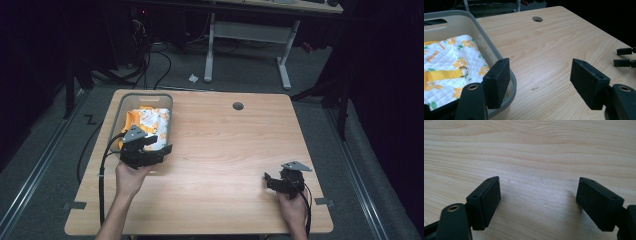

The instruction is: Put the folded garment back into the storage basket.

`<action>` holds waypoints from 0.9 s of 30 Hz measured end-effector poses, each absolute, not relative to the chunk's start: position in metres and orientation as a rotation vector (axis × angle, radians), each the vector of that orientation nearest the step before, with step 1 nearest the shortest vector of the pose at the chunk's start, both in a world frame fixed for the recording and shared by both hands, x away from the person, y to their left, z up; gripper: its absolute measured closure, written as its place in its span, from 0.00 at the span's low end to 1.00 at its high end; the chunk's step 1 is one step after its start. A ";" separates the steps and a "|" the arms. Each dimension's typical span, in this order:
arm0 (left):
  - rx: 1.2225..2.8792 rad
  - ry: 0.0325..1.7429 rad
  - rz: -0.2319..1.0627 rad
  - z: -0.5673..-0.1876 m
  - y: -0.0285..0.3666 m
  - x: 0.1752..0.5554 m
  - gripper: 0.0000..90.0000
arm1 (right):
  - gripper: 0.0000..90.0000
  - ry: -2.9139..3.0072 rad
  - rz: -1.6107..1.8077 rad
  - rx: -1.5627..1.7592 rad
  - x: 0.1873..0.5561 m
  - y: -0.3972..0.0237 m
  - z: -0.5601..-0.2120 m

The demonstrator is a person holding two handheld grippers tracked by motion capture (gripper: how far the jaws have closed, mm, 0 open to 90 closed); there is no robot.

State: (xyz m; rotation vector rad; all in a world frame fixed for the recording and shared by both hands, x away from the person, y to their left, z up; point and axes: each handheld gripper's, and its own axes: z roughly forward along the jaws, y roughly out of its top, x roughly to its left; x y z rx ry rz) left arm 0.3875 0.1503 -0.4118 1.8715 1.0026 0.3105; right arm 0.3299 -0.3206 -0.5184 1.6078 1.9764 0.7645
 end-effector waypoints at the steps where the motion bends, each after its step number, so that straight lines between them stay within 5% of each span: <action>1: 1.871 1.003 0.311 -0.412 0.150 0.387 0.37 | 0.22 1.976 0.764 1.608 0.330 -0.321 -0.518; 27: 1.914 0.960 0.243 -0.442 0.127 0.376 0.37 | 0.22 1.977 0.765 1.607 0.330 -0.321 -0.518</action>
